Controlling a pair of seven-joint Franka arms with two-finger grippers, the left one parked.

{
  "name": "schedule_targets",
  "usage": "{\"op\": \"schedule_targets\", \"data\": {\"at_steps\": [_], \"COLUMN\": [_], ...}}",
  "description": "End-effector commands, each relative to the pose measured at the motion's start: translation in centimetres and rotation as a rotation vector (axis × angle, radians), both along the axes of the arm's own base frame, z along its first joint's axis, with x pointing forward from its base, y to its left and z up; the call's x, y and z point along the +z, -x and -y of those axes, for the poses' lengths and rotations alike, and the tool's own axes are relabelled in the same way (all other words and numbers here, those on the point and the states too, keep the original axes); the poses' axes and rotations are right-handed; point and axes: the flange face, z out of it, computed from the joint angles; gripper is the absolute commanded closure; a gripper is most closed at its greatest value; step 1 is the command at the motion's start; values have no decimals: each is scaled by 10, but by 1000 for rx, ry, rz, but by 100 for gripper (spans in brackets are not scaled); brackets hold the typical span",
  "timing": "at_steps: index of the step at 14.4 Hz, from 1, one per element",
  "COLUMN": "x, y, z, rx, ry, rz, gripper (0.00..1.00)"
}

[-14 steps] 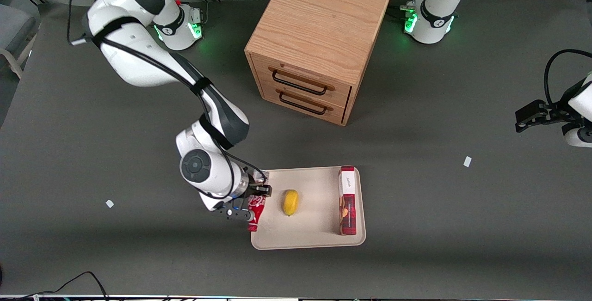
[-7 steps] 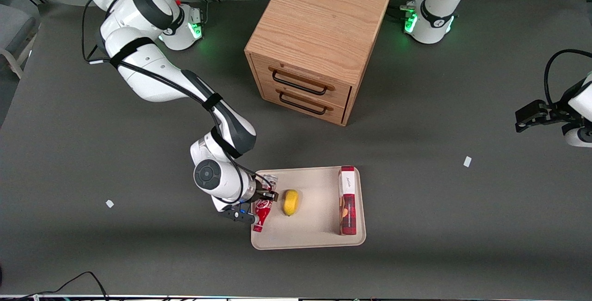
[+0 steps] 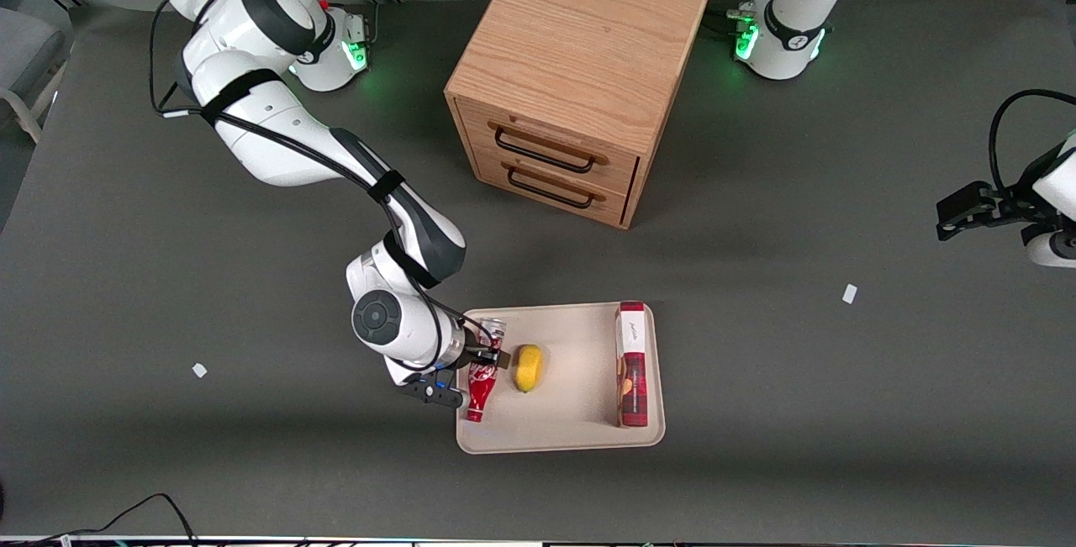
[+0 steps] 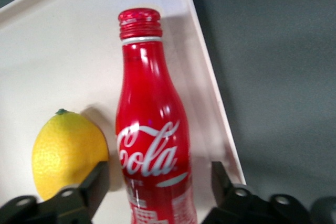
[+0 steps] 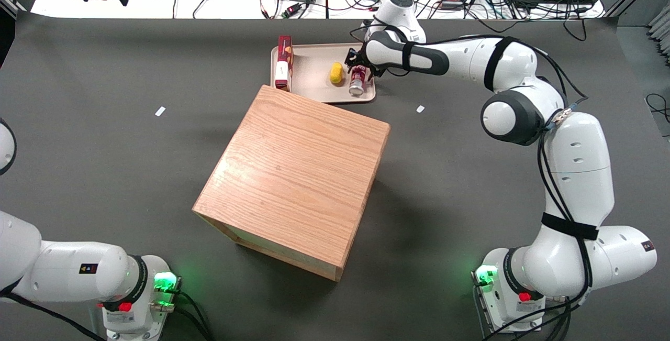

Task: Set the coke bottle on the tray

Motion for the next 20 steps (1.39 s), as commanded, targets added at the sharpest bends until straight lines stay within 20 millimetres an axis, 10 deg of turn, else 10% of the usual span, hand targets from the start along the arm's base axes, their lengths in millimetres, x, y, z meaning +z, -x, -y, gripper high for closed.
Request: {"op": "schedule_targets", "data": {"at_steps": [1, 10, 15, 20], "x": [-3, 18, 153, 331], "y": [-3, -6, -2, 46], "z": [-1, 0, 10, 86], "rx": [-15, -13, 23, 9], "ry": [8, 11, 78, 248], "rz": [19, 37, 65, -21], "gripper": [0, 0, 0, 0]}}
